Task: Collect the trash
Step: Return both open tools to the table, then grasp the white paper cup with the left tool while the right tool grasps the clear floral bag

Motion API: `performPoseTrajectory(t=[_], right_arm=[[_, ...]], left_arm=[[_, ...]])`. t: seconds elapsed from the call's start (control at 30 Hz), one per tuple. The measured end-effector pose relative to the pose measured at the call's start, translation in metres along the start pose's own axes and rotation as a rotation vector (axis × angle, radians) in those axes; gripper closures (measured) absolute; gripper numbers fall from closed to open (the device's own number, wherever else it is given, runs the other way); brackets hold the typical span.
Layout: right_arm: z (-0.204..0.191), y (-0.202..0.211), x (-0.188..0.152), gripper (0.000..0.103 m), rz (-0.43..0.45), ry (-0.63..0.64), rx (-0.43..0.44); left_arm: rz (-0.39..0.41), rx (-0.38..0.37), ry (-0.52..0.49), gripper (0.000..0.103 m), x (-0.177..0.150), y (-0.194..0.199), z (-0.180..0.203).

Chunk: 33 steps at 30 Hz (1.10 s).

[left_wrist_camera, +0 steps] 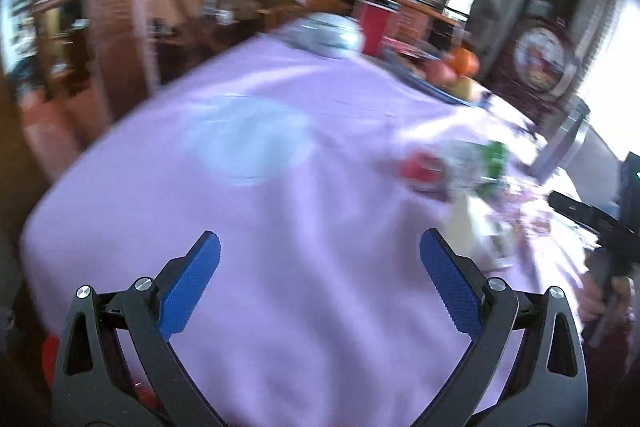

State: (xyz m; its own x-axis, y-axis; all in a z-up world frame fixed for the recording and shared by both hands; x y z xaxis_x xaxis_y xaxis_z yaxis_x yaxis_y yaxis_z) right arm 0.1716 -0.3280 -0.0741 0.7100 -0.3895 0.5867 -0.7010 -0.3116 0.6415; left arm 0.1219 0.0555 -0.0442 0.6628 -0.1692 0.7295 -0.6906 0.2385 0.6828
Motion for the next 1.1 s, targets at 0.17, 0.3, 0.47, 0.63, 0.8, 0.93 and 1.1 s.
performPoseTrajectory(t=[0.17,0.3,0.47,0.63,0.8,0.93,1.1], right_arm=[[0.007,0.011,0.002,0.013,0.027,-0.044,-0.002],[0.008,0.020,0.003,0.013,0.074,-0.044,-0.056],[0.016,0.024,0.009,0.013,0.079,-0.078,-0.045],[0.019,0.026,0.010,0.013,0.077,-0.094,-0.035],[0.017,0.022,0.009,0.013,0.054,-0.088,-0.032],[0.020,0.024,0.008,0.013,0.053,-0.111,-0.025],[0.015,0.024,0.005,0.013,0.063,-0.084,-0.035]], left_arm=[[-0.044,-0.156,-0.085,0.007,0.020,-0.040,0.063],[-0.073,-0.207,-0.143,0.007,0.023,-0.060,0.100],[-0.104,-0.185,-0.273,0.007,0.020,-0.079,0.144],[-0.142,-0.119,-0.419,0.007,0.011,-0.095,0.179],[-0.212,-0.085,-0.396,0.007,0.009,-0.111,0.170],[-0.199,0.046,-0.369,0.007,0.013,-0.099,0.123],[-0.175,0.073,-0.316,0.007,0.003,-0.067,0.065]])
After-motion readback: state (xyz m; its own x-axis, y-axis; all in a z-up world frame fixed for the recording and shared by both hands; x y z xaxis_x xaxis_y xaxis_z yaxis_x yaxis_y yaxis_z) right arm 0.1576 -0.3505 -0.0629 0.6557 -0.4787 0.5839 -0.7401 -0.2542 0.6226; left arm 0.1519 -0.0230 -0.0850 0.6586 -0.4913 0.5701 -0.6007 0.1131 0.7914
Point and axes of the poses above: each gripper's, at about its wrist camera, not at the fingertips, and y roughly against the way its jaws point, z to its right, x to its top, the point moved 2 cm from there along -y, roughly the way its jaws point, and after that the axes turned 15 degrees about -y, right-handed, at the moved point
